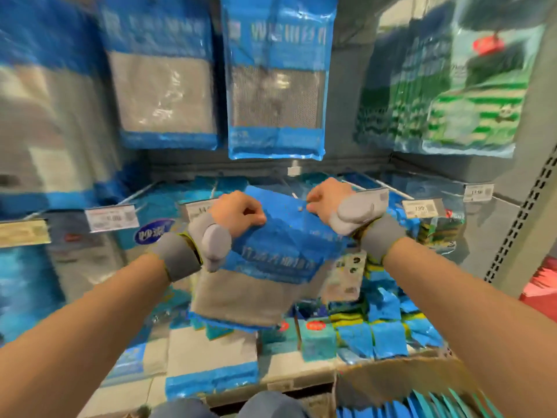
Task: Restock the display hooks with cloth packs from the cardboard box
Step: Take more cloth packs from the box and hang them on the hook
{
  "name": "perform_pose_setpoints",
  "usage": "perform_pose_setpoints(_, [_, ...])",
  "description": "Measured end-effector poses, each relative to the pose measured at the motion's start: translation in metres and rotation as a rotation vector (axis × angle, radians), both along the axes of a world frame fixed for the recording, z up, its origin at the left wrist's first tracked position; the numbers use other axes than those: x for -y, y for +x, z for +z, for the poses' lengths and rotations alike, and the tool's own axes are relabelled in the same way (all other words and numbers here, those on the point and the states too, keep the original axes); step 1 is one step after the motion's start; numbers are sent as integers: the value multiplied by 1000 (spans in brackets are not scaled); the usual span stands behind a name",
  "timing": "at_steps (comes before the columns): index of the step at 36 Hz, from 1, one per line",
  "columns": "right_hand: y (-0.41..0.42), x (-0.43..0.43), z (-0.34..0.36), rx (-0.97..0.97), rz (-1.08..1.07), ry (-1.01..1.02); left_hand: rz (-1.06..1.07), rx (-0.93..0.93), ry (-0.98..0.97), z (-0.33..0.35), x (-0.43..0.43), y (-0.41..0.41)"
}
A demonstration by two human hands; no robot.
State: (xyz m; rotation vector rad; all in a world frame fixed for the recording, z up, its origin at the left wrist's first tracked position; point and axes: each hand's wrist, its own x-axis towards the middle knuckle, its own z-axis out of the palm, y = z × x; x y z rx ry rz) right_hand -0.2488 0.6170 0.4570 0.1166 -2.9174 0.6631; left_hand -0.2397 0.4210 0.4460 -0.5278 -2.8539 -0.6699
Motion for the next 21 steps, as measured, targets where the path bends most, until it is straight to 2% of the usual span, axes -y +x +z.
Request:
perform_pose_setpoints(6, [-14, 65, 46, -268, 101, -212, 111, -51, 88, 39, 56, 3])
perform_pose_setpoints(11, [-24, 112, 89, -361, 197, -205, 161, -120, 225, 71, 92, 2])
perform_pose_setpoints(21, [-54, 173, 173, -532, 329, -276, 281, -255, 227, 144, 147, -1])
